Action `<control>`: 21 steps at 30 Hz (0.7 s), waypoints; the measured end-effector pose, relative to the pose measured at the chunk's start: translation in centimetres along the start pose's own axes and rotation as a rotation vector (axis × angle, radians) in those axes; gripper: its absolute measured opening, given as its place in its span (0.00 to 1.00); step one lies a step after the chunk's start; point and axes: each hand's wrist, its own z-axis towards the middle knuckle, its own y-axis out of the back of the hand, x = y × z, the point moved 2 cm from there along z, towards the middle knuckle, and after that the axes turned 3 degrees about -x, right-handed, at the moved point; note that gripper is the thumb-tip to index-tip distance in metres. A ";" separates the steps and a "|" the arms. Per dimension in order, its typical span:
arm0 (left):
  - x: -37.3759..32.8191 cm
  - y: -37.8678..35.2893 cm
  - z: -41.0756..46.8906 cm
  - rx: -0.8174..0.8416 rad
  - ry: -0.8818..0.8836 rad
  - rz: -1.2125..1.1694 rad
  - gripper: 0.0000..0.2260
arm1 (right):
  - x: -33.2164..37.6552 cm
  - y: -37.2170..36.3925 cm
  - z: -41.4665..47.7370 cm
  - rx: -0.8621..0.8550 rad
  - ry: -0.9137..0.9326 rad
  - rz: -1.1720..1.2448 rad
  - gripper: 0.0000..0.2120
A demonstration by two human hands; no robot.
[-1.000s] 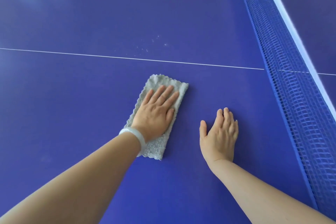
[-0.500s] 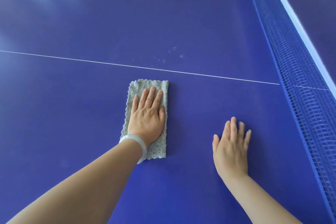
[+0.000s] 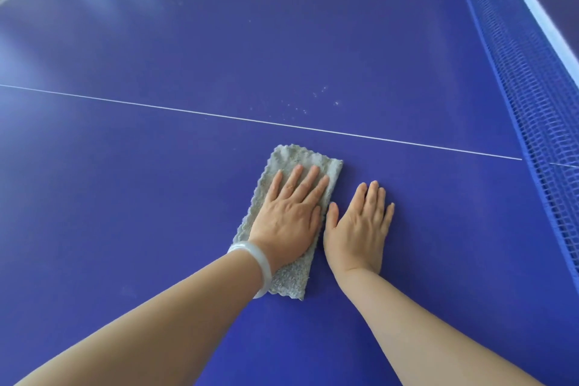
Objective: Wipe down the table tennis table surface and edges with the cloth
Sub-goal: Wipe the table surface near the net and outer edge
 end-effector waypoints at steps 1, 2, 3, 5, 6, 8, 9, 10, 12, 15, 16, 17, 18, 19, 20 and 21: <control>-0.2 0.1 0.7 0.008 -0.050 0.002 0.26 | 0.0 0.0 0.1 0.002 0.007 0.000 0.33; -0.2 0.2 1.6 0.006 -0.082 0.003 0.26 | 0.1 0.1 0.2 0.006 0.014 0.000 0.33; 0.0 0.4 2.6 -0.003 -0.091 0.003 0.25 | 0.0 0.1 0.1 0.011 0.018 -0.001 0.33; 1.7 0.9 4.6 -0.039 -0.032 0.000 0.24 | 0.0 0.2 0.0 0.010 0.035 -0.001 0.32; 3.3 1.1 5.3 -0.062 0.040 -0.003 0.24 | 0.0 0.2 0.0 0.010 0.046 -0.006 0.31; 7.4 1.7 5.7 -0.103 0.222 -0.022 0.24 | 0.0 0.1 0.0 0.014 0.053 -0.019 0.31; 9.2 1.9 5.3 -0.115 0.306 -0.037 0.24 | -0.1 0.1 0.1 0.011 0.051 -0.023 0.31; 10.6 2.0 4.7 -0.121 0.374 -0.052 0.24 | -0.1 0.0 0.1 0.008 0.048 -0.028 0.31; 11.1 2.0 3.3 -0.118 0.454 -0.063 0.25 | -0.2 -0.1 0.1 0.005 0.037 -0.032 0.31; 6.5 1.5 0.3 -0.124 0.415 -0.056 0.26 | -0.3 0.0 0.1 -0.017 0.017 0.040 0.29; 4.4 1.2 -1.2 -0.118 0.340 -0.055 0.26 | -0.3 0.1 0.1 -0.025 0.013 0.075 0.28; 2.1 0.8 -3.1 -0.100 0.239 -0.052 0.26 | -0.3 0.2 0.1 -0.029 0.009 0.107 0.28; 0.0 0.4 -5.3 -0.067 0.124 -0.055 0.26 | -0.4 0.2 0.2 -0.027 0.004 0.129 0.27; -1.5 0.2 -7.7 -0.034 0.018 -0.058 0.26 | -0.4 0.2 0.2 -0.023 0.000 0.139 0.27; -2.0 0.0 -9.9 -0.003 -0.067 -0.066 0.26 | -0.4 0.2 0.2 -0.021 0.001 0.138 0.28; -1.5 0.2 -11.8 0.026 -0.130 -0.066 0.25 | -0.5 0.2 0.3 -0.023 0.005 0.135 0.28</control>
